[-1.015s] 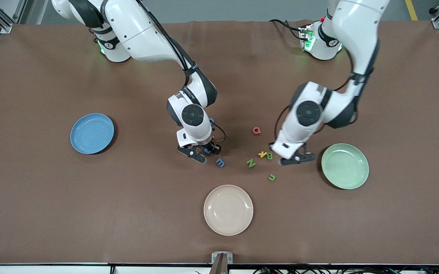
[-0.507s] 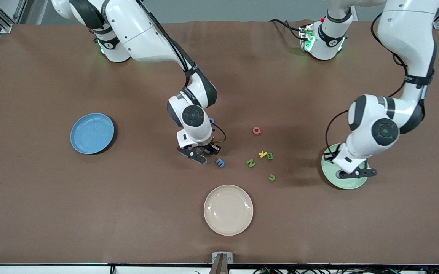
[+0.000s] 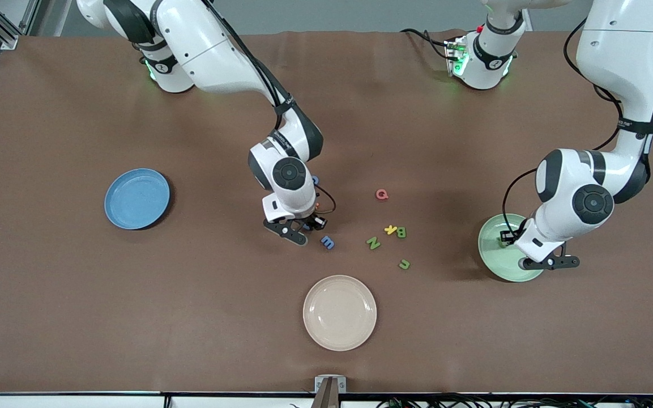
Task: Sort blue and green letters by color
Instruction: 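Drop the green letter on the green plate while the right gripper carries blue, then release the blue letter on the blue plate with the right gripper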
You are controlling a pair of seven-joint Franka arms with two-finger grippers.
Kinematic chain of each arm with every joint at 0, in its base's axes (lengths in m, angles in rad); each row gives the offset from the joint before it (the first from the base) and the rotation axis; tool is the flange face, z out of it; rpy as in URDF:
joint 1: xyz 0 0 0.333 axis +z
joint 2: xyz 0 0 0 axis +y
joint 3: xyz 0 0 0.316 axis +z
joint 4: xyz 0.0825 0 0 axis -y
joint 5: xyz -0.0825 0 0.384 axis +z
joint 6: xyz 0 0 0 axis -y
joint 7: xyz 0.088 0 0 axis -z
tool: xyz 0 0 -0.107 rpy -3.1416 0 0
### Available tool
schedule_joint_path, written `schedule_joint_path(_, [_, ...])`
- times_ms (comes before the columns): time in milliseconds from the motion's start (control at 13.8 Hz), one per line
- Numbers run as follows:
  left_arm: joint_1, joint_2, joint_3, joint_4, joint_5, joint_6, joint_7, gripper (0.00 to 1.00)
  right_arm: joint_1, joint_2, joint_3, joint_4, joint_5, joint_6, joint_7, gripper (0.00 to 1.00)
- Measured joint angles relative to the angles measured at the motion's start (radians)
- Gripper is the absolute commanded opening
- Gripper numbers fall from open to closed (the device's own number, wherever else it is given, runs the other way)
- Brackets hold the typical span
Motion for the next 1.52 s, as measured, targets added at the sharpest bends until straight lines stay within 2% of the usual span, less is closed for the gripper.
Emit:
schedule_joint_path(145, [-0.001,-0.003,-0.016,0.002,0.000,-0.002,-0.040,1.00,-0.018,-0.006,-0.009,0.058,-0.021,-0.134,-0.039,0.00])
schedule_joint_path(435, [-0.036,-0.004,-0.118,0.015,0.000,-0.003,-0.296,0.97,-0.108,-0.089,-0.017,0.090,-0.025,-0.373,-0.233,0.00])
schedule_joint_path(580, [-0.097,0.003,-0.129,0.035,0.000,-0.003,-0.426,0.92,-0.179,-0.170,-0.022,0.035,-0.031,-0.425,-0.376,0.00])
schedule_joint_path(725, [-0.164,0.033,-0.130,0.075,0.000,-0.003,-0.554,0.87,-0.273,-0.282,-0.026,-0.092,-0.050,-0.432,-0.554,0.00])
schedule_joint_path(870, [-0.228,0.082,-0.129,0.136,0.000,-0.003,-0.661,0.83,-0.389,-0.399,-0.028,-0.250,-0.071,-0.407,-0.735,0.00])
schedule_joint_path(1087, [-0.319,0.177,-0.129,0.252,0.000,-0.003,-0.803,0.77,-0.554,-0.542,-0.028,-0.511,-0.080,-0.255,-0.980,0.00])
schedule_joint_path(1305, [-0.385,0.263,-0.127,0.345,0.000,-0.001,-0.898,0.70,-0.683,-0.592,-0.026,-0.711,-0.081,-0.055,-1.173,0.01])
schedule_joint_path(1522, [-0.404,0.314,-0.125,0.382,0.000,0.004,-0.933,0.64,-0.758,-0.593,-0.024,-0.822,-0.082,0.079,-1.264,0.04])
